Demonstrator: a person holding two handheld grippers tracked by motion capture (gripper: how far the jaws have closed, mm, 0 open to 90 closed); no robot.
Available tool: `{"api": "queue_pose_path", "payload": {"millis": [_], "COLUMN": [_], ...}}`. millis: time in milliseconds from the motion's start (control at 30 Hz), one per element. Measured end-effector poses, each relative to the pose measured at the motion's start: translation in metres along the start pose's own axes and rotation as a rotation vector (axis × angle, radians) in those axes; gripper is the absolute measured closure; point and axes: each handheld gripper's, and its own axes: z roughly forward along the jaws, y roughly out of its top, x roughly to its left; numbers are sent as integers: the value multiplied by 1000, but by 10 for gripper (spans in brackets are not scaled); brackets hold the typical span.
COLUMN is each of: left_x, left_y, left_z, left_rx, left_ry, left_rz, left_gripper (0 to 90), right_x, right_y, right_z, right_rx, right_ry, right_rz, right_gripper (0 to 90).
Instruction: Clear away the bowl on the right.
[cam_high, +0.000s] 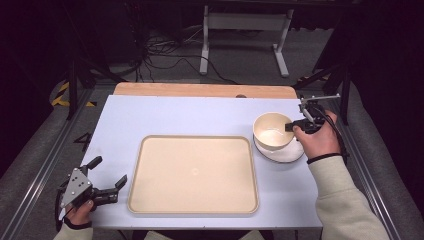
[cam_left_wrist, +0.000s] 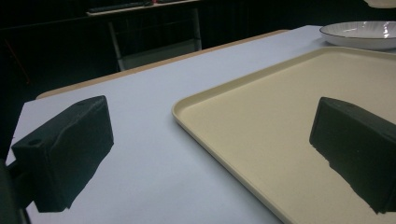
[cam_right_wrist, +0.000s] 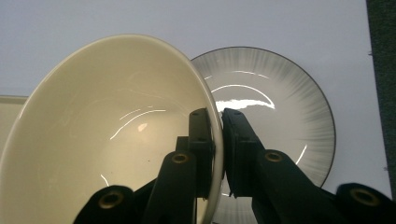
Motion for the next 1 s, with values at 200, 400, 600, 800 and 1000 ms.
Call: {"api": "queue_pose_path", "payload": {"millis": [200, 400, 600, 800, 1000], "left_x": [0, 0, 0, 0, 0], "left_y": [0, 0, 0, 0, 0], "left_z": [0, 0, 0, -1, -1], "left_rx": [-2, -4, -4, -5, -6], "left_ry": [-1, -1, -1, -2, -3], "left_rz": [1, 2, 2, 2, 1], "left_gripper": [2, 2, 2, 2, 2], "right_x": [14, 32, 47, 65, 78], "right_y": [-2, -4, -6, -8, -9], "right_z": [-2, -4, -3, -3, -2], "right_rx": [9, 12, 19, 26, 32], "right_ry": [27, 54, 86, 113, 132], "right_rz": [-22, -48, -72, -102, -125], "right_gripper": [828, 828, 828, 827, 827]}}
